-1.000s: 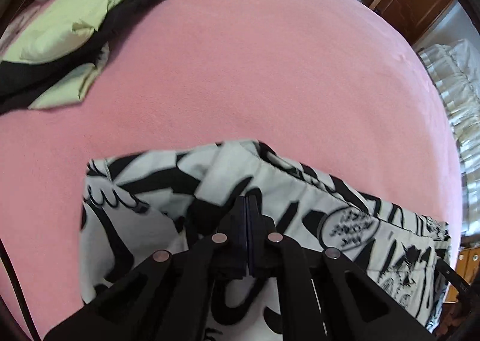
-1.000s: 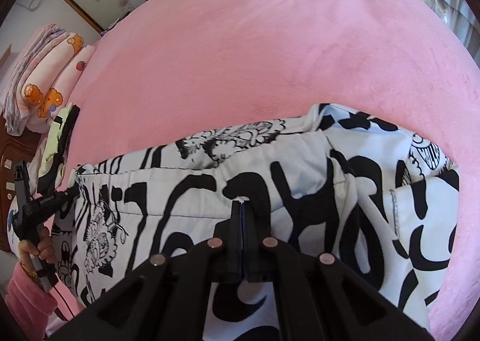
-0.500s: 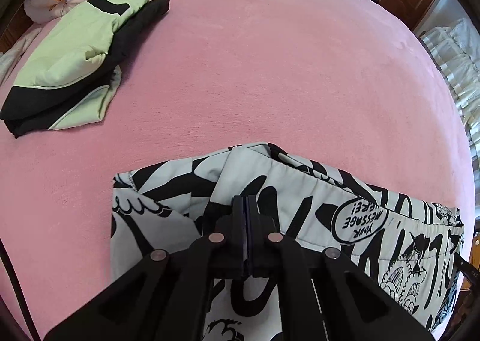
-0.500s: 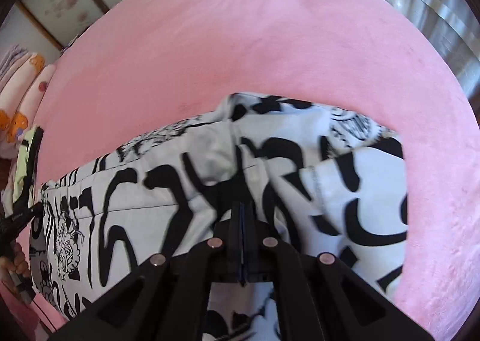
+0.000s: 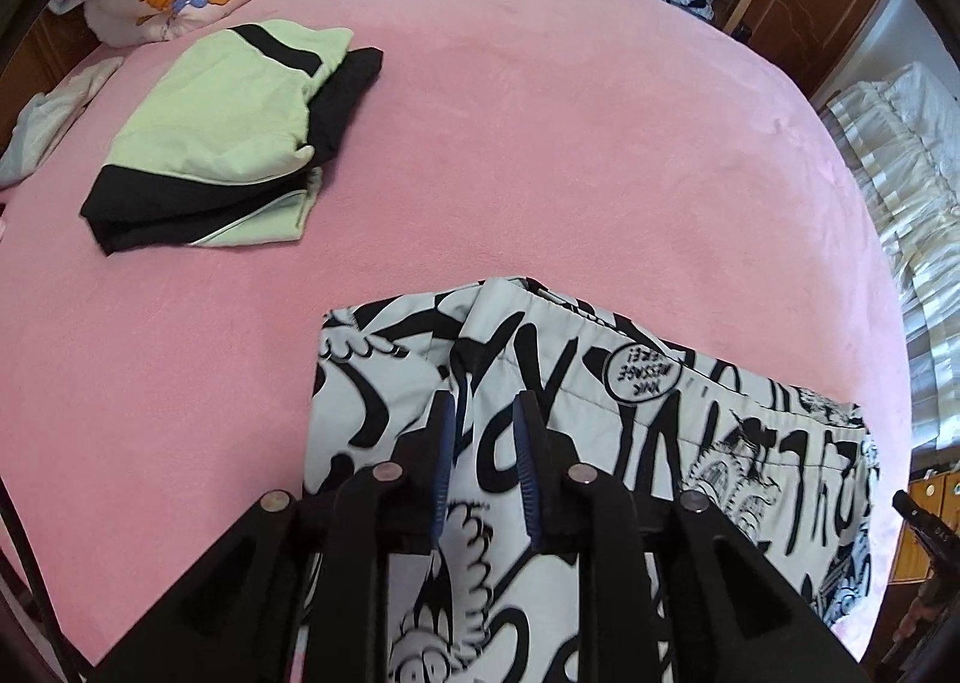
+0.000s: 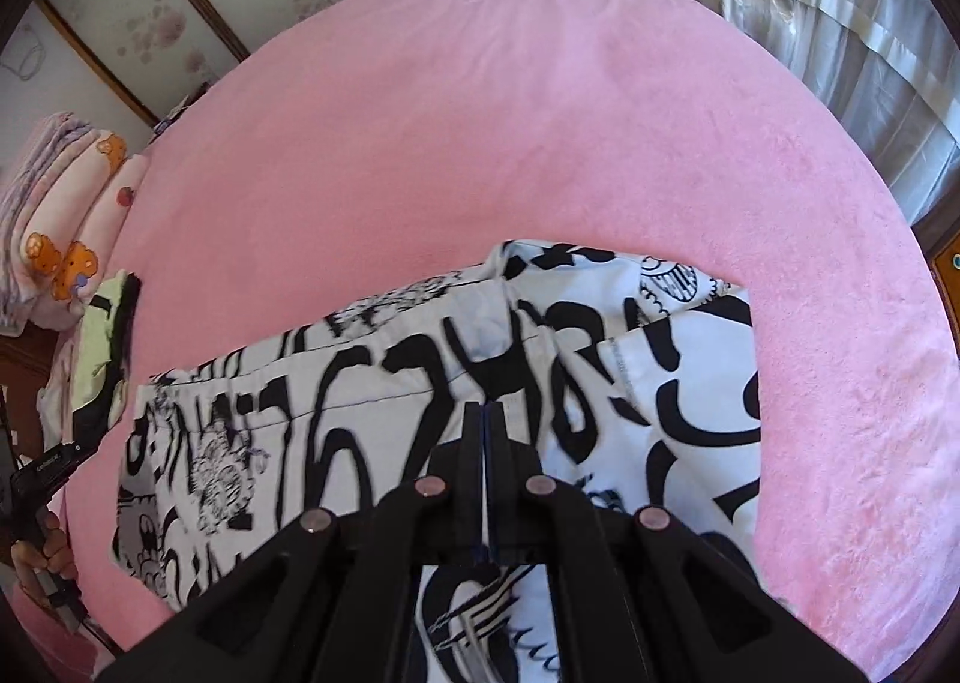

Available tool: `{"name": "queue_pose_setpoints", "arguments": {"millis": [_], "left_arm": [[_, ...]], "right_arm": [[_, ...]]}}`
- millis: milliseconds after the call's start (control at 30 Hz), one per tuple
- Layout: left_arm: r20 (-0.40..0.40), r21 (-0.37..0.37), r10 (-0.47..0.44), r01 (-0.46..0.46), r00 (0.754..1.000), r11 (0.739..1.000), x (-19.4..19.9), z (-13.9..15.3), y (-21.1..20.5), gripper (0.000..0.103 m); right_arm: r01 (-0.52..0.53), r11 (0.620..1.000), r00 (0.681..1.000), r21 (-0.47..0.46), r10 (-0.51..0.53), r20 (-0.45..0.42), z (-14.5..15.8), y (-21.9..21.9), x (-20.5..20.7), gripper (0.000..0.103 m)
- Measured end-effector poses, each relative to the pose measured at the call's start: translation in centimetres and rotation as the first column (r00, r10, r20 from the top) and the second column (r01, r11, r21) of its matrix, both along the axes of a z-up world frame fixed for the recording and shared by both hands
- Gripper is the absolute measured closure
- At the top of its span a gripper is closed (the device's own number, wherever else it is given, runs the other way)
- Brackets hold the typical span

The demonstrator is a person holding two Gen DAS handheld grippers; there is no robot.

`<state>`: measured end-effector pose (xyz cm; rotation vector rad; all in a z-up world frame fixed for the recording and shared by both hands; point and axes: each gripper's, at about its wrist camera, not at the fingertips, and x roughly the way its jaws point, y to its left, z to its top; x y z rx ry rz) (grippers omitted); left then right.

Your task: Fold large clothes

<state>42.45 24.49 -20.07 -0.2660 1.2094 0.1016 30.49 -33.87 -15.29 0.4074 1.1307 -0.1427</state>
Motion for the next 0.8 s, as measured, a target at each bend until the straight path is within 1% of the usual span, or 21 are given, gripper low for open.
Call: {"name": "queue_pose_setpoints", "arguments": {"millis": [100, 133, 167, 200, 233, 267, 367, 500, 600, 667, 733, 800], "left_arm": [[0.01, -0.019, 0.037, -0.036, 0.999, 0.999, -2.6, 1.9, 0.1, 0.075], [0.012, -0.026, 0.05, -0.05, 0.999, 0.998, -3.5, 2.5, 0.2, 0.074], [0.013, -0.028, 0.063, -0.063, 0.998, 0.998, -4.2, 2.9, 0.3, 0.069], [0.016, -0.028, 0.085, -0.084, 0.996, 0.996, -5.2, 3.5, 0.4, 0.055], [0.019, -0.029, 0.101, -0.101, 0.995, 0.994, -5.9, 3.8, 0.5, 0.048], [0.024, -0.032, 0.119, -0.118, 0.993, 0.993, -6.6, 3.9, 0.7, 0.037], [0.032, -0.046, 0.173, -0.172, 0.984, 0.984, -9.1, 4.4, 1.3, 0.034], [-0.002, -0.072, 0.24, -0.239, 0.971, 0.968, -12.0, 3.9, 2.4, 0.026], [-0.031, -0.111, 0.289, -0.291, 0.957, 0.95, -13.7, 2.9, 3.3, 0.023], [-0.048, -0.122, 0.319, -0.323, 0.946, 0.939, -14.7, 2.2, 3.8, 0.022], [-0.065, -0.135, 0.342, -0.348, 0.937, 0.928, -15.7, 1.4, 4.2, 0.021], [-0.085, -0.146, 0.363, -0.372, 0.928, 0.917, -16.3, 0.5, 4.6, 0.017]], "right_arm": [[-0.025, 0.999, 1.0, 0.021, 0.025, 0.011, 1.2, 1.3, -0.2, 0.103], [-0.033, 0.999, 0.999, 0.027, 0.033, 0.016, 1.6, 1.8, -0.2, 0.103], [-0.041, 0.999, 0.999, 0.033, 0.041, 0.02, 1.8, 2.3, -0.3, 0.103], [-0.053, 0.998, 0.998, 0.043, 0.052, 0.027, 2.2, 2.8, -0.6, 0.103], [-0.066, 0.997, 0.997, 0.051, 0.064, 0.033, 2.4, 3.4, -0.6, 0.103], [-0.08, 0.995, 0.996, 0.058, 0.078, 0.038, 2.6, 3.9, -0.6, 0.103], [-0.12, 0.989, 0.992, 0.082, 0.116, 0.049, 3.1, 5.4, -0.9, 0.102], [-0.168, 0.98, 0.985, 0.105, 0.163, 0.059, 3.5, 7.2, -1.1, 0.102], [-0.192, 0.975, 0.981, 0.114, 0.186, 0.06, 3.5, 8.5, -1.1, 0.101], [-0.202, 0.971, 0.979, 0.131, 0.196, 0.057, 3.2, 9.3, -1.0, 0.095], [-0.212, 0.967, 0.977, 0.141, 0.206, 0.054, 2.9, 10.2, -0.8, 0.083], [-0.222, 0.964, 0.975, 0.147, 0.217, 0.053, 2.7, 11.1, -0.7, 0.08]]}}
